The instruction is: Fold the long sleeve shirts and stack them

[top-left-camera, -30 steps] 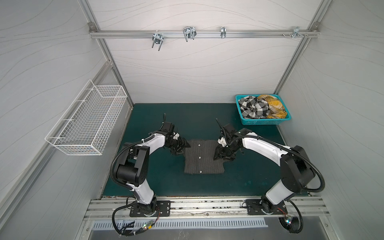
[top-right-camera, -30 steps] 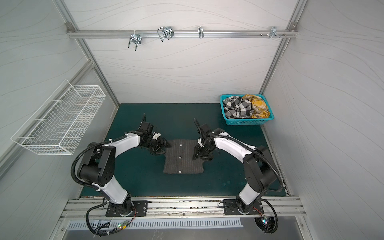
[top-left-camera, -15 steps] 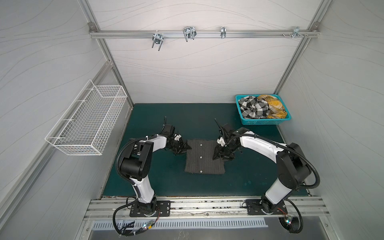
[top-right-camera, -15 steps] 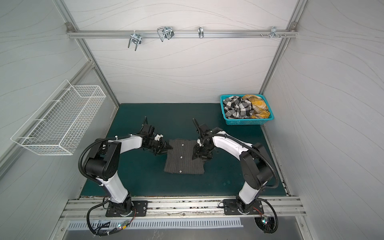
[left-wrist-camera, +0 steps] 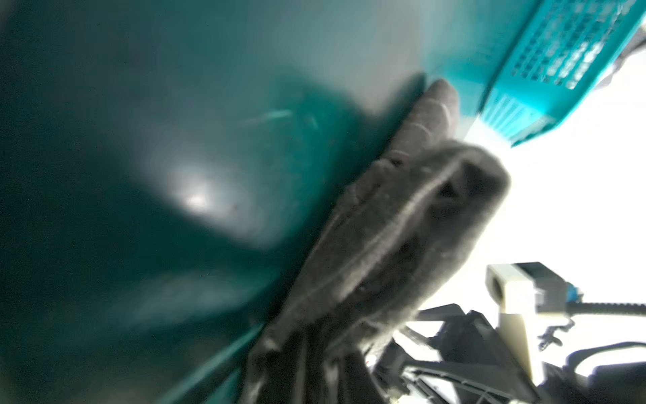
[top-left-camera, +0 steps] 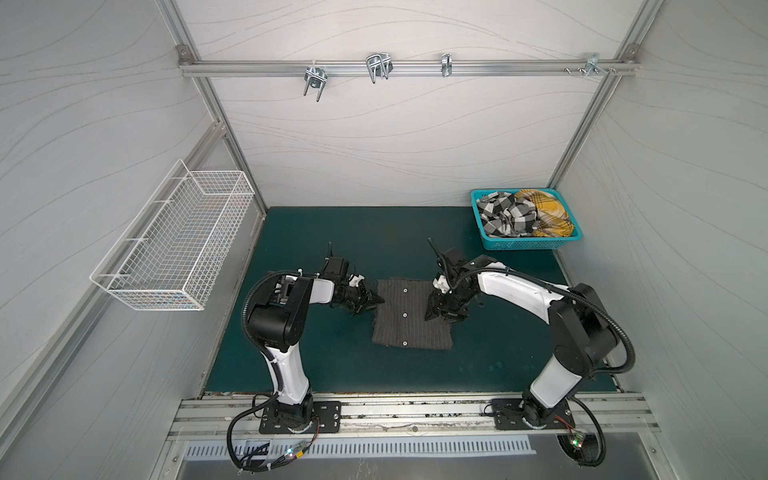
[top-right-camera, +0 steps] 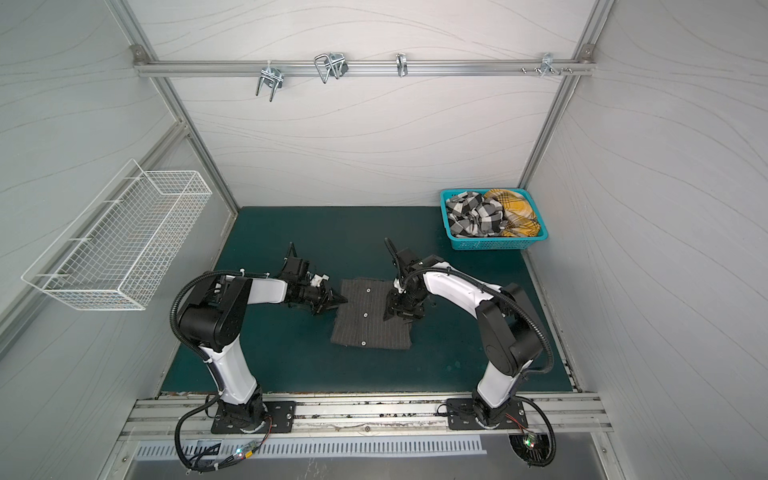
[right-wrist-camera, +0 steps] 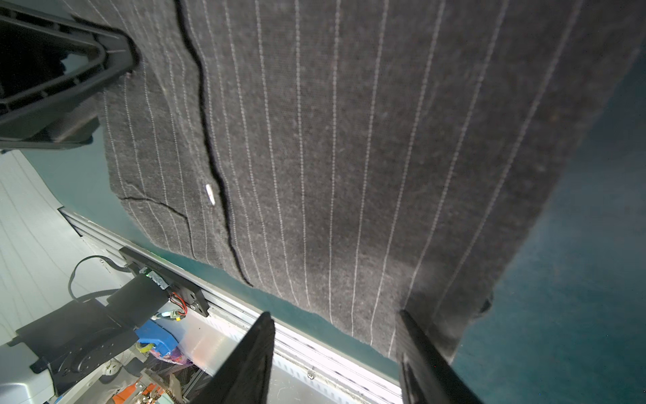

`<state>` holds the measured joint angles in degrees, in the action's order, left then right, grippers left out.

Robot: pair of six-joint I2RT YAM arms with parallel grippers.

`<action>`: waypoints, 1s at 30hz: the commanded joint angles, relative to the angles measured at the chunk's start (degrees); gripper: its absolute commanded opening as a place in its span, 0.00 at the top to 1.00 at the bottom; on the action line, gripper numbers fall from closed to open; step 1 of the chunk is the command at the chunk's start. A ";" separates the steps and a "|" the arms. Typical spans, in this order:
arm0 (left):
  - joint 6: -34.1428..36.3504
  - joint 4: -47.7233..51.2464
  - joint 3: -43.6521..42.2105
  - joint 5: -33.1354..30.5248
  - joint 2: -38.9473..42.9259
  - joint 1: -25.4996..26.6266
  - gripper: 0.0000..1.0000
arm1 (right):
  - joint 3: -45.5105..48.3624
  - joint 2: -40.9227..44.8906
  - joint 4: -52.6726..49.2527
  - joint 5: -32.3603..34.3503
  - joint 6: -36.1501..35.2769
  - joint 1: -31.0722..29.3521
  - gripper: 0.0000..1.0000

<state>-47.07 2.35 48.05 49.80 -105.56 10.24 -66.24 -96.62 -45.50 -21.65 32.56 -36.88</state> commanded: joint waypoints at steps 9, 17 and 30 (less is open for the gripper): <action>6.94 26.81 7.64 -12.40 21.95 0.81 0.72 | -3.19 4.75 -3.80 1.94 -0.76 0.34 0.53; 0.60 14.95 0.97 -8.97 17.26 5.76 0.97 | -4.50 0.94 -1.83 0.20 -0.49 1.18 0.79; 4.64 15.01 -1.21 -11.19 8.63 6.50 1.00 | -1.54 -6.07 2.51 -3.31 -2.59 6.03 0.79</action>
<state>-43.83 18.57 47.79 39.92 -94.50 16.62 -68.64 -101.60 -43.59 -23.38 31.03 -31.24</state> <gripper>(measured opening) 0.047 0.206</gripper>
